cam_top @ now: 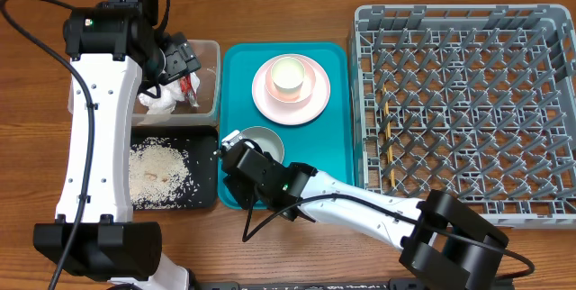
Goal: Sort waste into correct bins and load items into the dishwasher
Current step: 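Move the right gripper left to the white bowl on the teal tray, then close the right gripper on the white bowl rim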
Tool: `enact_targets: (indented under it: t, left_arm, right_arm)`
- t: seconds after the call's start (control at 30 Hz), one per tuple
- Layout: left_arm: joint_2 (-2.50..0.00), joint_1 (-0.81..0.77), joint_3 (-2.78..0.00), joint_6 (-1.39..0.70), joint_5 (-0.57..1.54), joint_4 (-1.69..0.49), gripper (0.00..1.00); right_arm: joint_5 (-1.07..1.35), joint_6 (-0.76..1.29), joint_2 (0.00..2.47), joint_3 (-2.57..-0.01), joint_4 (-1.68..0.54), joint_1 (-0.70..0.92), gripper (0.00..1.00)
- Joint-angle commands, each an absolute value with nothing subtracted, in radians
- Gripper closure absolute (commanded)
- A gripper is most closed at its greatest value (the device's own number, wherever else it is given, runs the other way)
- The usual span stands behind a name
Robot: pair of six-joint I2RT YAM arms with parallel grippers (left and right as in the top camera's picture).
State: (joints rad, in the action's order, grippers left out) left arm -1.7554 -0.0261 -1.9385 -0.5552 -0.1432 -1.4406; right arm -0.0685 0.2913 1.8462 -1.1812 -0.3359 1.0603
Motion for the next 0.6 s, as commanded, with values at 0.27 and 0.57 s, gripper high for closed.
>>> enact_targets:
  t: [0.27,0.57]
  left_arm:
    - [-1.753,-0.027,-1.945,-0.553,-0.152,-1.438,0.00]
    - [-1.753,-0.027,-1.945,-0.553,-0.152,-1.438,0.00]
  right_arm:
    - [-0.116,0.281,1.843,-1.179,-0.391,1.058,0.50]
    - [-0.233,0.281,1.843,-1.179,-0.496,1.058,0.50]
